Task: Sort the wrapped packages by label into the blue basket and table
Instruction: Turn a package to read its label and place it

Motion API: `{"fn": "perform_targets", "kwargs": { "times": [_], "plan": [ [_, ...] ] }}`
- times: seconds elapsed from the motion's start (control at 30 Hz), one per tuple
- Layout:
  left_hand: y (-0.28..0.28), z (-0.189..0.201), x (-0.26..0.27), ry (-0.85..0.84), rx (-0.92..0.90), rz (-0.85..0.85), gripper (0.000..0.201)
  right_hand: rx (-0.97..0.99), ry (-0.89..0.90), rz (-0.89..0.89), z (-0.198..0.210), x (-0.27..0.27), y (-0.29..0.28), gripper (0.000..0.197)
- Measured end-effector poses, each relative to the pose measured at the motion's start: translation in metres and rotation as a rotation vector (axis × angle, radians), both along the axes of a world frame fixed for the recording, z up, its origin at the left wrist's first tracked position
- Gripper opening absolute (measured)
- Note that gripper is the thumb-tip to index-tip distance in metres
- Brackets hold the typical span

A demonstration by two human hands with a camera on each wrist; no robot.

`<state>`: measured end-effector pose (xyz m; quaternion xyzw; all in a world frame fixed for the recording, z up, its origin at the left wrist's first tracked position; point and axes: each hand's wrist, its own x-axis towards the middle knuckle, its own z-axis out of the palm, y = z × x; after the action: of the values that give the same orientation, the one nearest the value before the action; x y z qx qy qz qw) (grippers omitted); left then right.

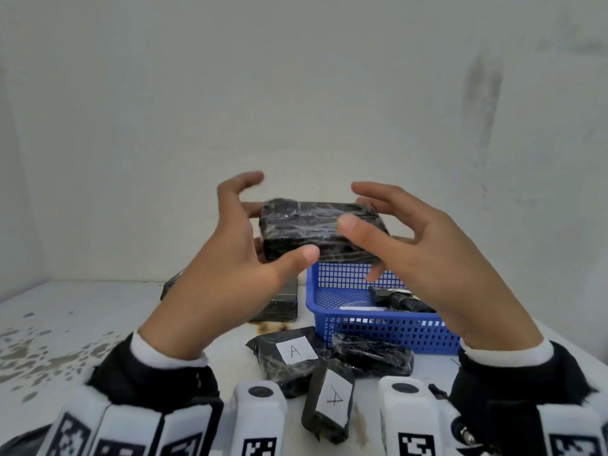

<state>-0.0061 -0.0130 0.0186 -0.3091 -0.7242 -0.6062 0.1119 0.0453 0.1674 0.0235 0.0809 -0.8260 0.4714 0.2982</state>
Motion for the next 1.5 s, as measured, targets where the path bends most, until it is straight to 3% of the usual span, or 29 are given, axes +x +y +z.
{"fn": "perform_targets", "kwargs": {
  "times": [0.1,0.2,0.37,0.5,0.63,0.83,0.93,1.03,1.33,1.5],
  "plan": [
    [0.000,-0.001,0.000,-0.020,-0.023,-0.001,0.094,-0.020,0.027,0.012,-0.001,-0.002,0.000,0.066],
    [0.000,-0.001,0.000,-0.041,0.024,-0.037,0.075,-0.090,0.038,0.018,0.000,-0.002,0.001,0.085],
    [-0.001,0.002,0.003,-0.023,0.086,-0.076,0.055,-0.068,-0.027,0.059,0.002,0.001,-0.002,0.055],
    [-0.004,0.003,0.003,-0.018,0.074,-0.082,0.053,-0.057,-0.020,0.056,0.000,0.001,-0.005,0.048],
    [-0.006,0.001,-0.002,0.008,0.108,-0.078,0.029,-0.051,0.005,0.038,0.000,0.001,-0.010,0.053],
    [-0.007,0.001,-0.005,0.007,0.128,-0.099,0.019,-0.065,0.037,0.079,0.001,0.001,-0.011,0.043],
    [-0.009,0.001,-0.005,-0.006,0.136,-0.115,0.019,-0.088,0.043,0.100,0.002,0.001,-0.010,0.041],
    [-0.011,0.001,-0.005,-0.003,0.126,-0.112,0.035,-0.117,0.051,0.127,0.003,0.001,-0.009,0.035],
    [-0.005,-0.003,-0.006,0.089,0.104,-0.063,0.038,-0.145,0.065,0.112,0.004,0.000,-0.010,0.026],
    [-0.004,-0.001,-0.007,0.065,0.050,-0.023,0.038,-0.142,0.072,0.133,0.002,0.003,-0.010,0.032]
  ]
}}
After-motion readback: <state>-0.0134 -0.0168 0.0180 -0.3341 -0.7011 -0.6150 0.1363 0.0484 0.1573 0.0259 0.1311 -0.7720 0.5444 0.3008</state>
